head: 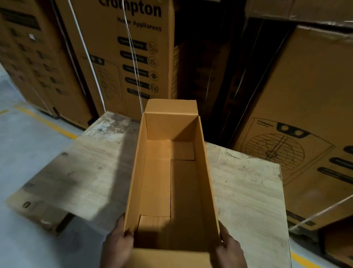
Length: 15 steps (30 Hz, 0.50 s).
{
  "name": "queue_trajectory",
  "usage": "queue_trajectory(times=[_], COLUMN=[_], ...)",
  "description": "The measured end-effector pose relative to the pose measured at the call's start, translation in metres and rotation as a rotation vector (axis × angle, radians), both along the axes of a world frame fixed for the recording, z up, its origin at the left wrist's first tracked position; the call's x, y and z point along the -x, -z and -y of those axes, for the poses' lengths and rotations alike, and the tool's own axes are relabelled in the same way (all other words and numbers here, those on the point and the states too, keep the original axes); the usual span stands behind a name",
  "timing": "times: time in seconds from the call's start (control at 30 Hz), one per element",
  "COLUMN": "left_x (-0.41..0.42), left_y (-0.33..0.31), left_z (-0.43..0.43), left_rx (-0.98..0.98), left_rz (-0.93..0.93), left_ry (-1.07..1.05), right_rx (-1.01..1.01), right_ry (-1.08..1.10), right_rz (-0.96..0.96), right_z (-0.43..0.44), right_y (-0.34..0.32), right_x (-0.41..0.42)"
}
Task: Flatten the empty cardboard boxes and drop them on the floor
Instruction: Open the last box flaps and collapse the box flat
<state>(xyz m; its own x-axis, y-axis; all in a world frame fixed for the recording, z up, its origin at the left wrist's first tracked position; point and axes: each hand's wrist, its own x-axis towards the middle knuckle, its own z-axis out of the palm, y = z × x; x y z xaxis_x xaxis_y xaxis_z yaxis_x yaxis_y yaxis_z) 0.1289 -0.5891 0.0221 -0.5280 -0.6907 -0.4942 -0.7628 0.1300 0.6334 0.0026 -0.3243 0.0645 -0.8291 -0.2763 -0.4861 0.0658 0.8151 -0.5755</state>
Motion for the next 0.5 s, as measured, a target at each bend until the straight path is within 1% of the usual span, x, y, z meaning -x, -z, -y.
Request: queue_trajectory(times=[0.07, 0.13, 0.2, 0.3, 0.37, 0.47, 0.5], left_x=[0.007, 0.017, 0.034, 0.065, 0.079, 0.080, 0.078], left_y=[0.002, 0.006, 0.008, 0.018, 0.025, 0.030, 0.034], left_z=[0.005, 0.007, 0.004, 0.007, 0.021, 0.049, 0.062], left_rx=[-0.036, -0.103, -0.214, -0.439, -0.540, -0.509, -0.428], left_rz=[-0.070, -0.124, -0.156, -0.252, -0.212, -0.115, -0.080], left_ry=[-0.007, 0.038, 0.066, 0.064, 0.080, 0.153, 0.201], right_rx=[0.018, -0.012, -0.110, -0.216, -0.251, -0.320, -0.347], right_ry=[0.003, 0.034, 0.055, 0.052, 0.017, -0.066, -0.100], right_rz=[-0.040, -0.103, -0.165, -0.256, -0.328, -0.455, -0.498], right_z=[-0.008, -0.016, -0.022, -0.015, 0.004, 0.049, 0.067], right_y=[-0.016, -0.035, -0.051, -0.080, -0.101, -0.130, -0.134], right_x=[-0.007, -0.011, -0.013, -0.015, -0.019, -0.027, -0.029])
